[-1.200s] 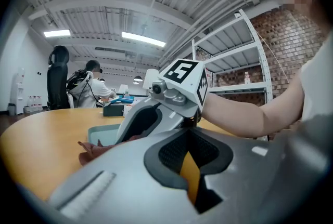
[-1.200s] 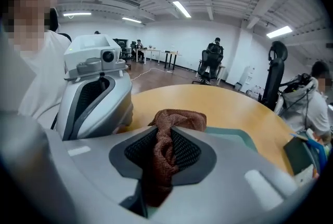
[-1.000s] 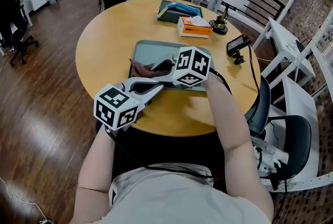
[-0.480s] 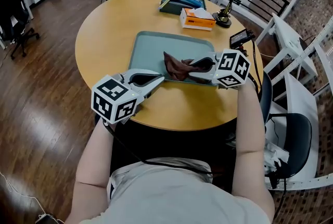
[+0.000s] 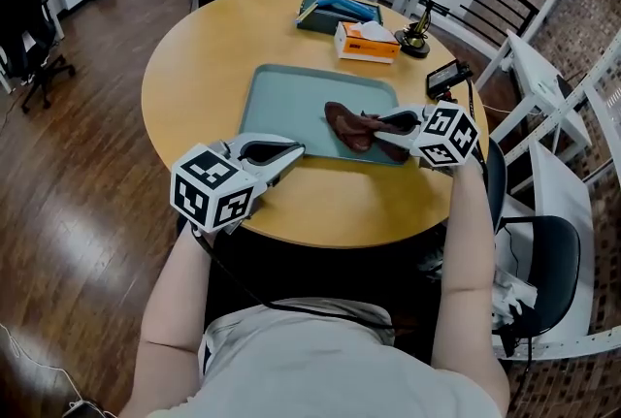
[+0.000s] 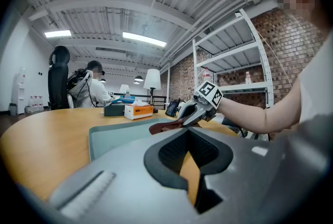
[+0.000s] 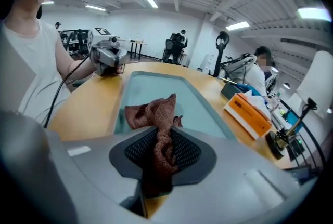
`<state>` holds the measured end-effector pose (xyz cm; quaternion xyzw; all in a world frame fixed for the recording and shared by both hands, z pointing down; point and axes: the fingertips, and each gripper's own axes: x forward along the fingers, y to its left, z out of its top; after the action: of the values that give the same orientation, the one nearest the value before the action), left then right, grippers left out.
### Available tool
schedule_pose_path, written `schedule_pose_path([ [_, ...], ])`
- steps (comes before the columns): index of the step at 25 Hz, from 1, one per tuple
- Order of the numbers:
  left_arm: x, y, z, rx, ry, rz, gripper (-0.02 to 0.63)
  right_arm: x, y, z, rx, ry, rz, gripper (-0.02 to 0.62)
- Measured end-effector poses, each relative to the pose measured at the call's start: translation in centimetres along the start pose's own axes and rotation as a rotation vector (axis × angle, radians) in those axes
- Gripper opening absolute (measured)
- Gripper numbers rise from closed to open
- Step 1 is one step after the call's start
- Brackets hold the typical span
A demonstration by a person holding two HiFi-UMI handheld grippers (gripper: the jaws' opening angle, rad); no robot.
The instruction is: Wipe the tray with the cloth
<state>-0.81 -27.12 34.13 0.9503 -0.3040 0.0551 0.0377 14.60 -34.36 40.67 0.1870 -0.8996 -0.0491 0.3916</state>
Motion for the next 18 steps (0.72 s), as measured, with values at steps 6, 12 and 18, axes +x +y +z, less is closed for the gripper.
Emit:
schedule_pose_path([
  [6, -0.2, 0.0, -0.1, -0.001, 0.001, 0.003, 0.0, 0.7, -3.3, -0.5, 0.067, 0.037, -0.153, 0.078],
  [12, 0.0, -0.1, 0.0, -0.001, 0.0, 0.002, 0.0, 3.9, -1.1, 4.1, -0.003, -0.017, -0.039, 0.078],
  [18, -0.1, -0.2, -0.1, -0.001, 0.0, 0.003, 0.0, 7.7, 0.7, 8.5, -0.083, -0.017, 0.024, 0.078],
])
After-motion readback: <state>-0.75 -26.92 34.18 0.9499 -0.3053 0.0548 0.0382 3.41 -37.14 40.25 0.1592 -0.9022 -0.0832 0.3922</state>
